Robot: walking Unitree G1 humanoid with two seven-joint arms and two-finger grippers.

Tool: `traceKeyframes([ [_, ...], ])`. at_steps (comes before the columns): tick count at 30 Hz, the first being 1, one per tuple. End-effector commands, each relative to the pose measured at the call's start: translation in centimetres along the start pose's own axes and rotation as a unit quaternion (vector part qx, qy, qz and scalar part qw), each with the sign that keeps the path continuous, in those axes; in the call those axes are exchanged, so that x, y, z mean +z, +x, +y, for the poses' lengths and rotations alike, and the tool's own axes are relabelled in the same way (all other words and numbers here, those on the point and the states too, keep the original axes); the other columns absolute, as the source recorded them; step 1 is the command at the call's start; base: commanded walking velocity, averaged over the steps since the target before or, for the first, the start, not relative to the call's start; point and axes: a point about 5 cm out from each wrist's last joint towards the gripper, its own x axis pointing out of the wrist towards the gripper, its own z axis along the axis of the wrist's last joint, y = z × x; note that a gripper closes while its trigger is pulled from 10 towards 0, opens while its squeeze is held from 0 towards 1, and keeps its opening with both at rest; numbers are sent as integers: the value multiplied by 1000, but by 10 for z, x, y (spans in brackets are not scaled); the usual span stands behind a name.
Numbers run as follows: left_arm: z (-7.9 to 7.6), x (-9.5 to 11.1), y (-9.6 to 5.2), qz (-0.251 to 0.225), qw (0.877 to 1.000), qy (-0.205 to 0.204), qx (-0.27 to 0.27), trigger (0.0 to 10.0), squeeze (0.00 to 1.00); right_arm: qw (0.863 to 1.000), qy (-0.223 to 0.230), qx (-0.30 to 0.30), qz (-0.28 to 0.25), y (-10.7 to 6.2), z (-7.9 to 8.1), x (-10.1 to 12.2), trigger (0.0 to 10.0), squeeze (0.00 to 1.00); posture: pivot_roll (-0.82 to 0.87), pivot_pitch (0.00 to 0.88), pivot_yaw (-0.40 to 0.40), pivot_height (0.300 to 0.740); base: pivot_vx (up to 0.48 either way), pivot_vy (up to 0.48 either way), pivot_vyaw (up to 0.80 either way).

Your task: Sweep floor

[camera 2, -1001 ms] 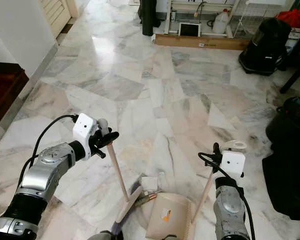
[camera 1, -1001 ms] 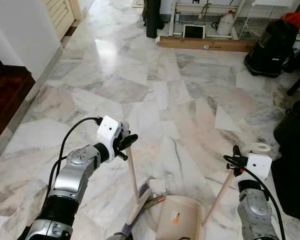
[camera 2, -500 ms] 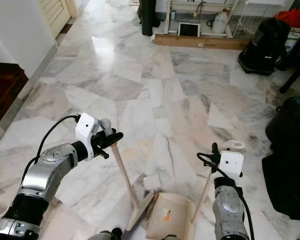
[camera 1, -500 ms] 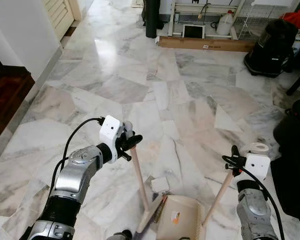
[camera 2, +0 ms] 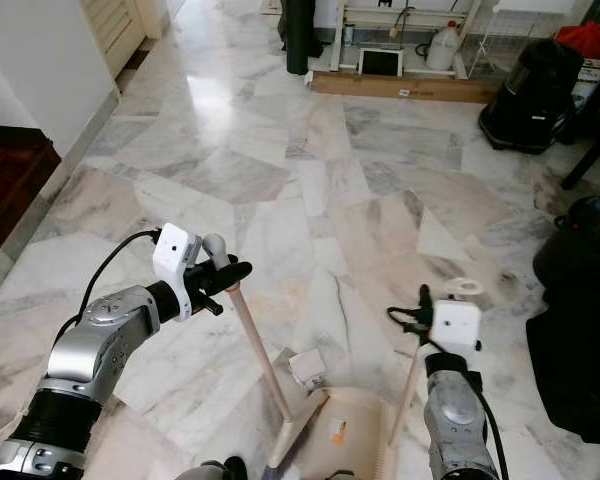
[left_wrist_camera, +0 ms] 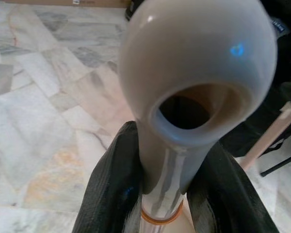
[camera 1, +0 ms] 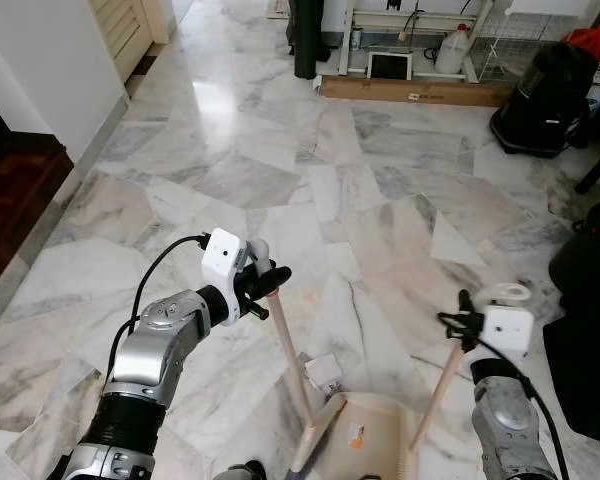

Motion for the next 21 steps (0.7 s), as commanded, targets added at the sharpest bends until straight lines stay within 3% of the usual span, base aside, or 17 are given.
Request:
traceKeyframes([
  [1, -8, 1, 0, -9, 1000, -18, -19, 10000, 0, 1000, -7, -4, 13, -6, -7, -7, 10000, 0, 61, 154, -9, 740, 0, 0, 0],
  [6, -12, 1, 3, -10, 999, -26, -26, 10000, 0, 1000, -11, -6, 19, -8, -7, -10, 10000, 0, 64, 160, -10, 740, 0, 0, 0],
  [12, -14, 3, 4, -26, 998, -57, -28, 10000, 0, 1000, -4, 0, 22, -7, 3, -10, 10000, 0, 70, 168, -11, 740, 0, 0, 0],
  [21, -5, 19, 1, -59, 997, -55, -5, 10000, 0, 1000, 0, 0, 24, -7, 5, -12, 10000, 0, 79, 170, -9, 740, 0, 0, 0],
])
